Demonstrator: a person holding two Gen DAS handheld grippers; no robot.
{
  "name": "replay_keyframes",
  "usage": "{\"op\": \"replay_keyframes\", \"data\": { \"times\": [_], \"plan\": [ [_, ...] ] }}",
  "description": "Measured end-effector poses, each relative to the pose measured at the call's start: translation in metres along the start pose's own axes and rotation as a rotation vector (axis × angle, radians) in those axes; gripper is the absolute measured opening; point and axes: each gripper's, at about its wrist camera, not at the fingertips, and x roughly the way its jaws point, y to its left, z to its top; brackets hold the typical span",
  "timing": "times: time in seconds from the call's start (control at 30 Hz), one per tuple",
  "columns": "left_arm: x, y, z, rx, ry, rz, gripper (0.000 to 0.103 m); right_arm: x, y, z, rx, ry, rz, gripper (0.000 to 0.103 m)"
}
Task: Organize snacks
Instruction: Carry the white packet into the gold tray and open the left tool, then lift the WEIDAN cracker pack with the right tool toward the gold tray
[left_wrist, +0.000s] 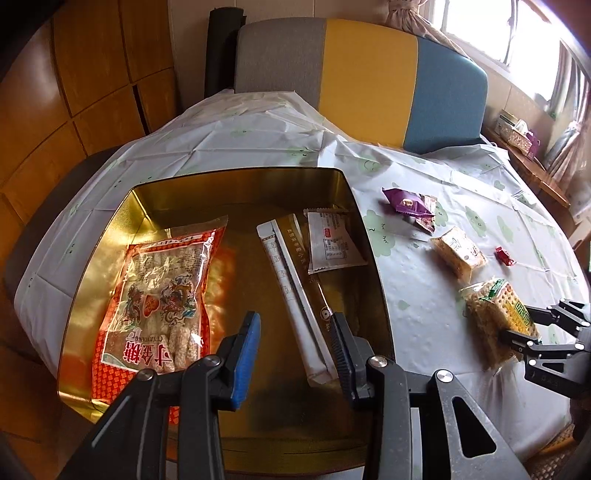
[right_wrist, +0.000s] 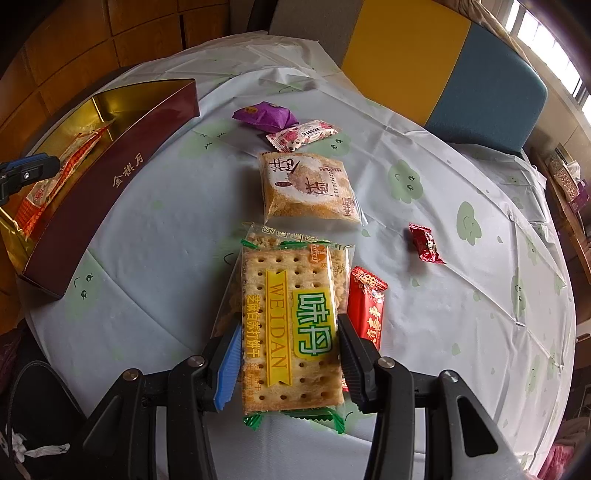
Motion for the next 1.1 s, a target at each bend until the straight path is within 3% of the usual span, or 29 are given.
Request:
{"op": "replay_keyframes", "data": {
  "times": [0.63, 1.1],
  "plan": [
    [-0.010, 0.021, -0.027, -0.001, -0.019, 0.080, 0.039, -0.001, 0.001, -0.001, 0.006, -0.002, -0.009, 0.048],
    [-0.008, 0.044, -0.036, -0.057, -0.001, 0.088, 0.040, 0.001, -0.003, -0.001, 0.043, 0.001, 0.004, 0.048]
  ]
}}
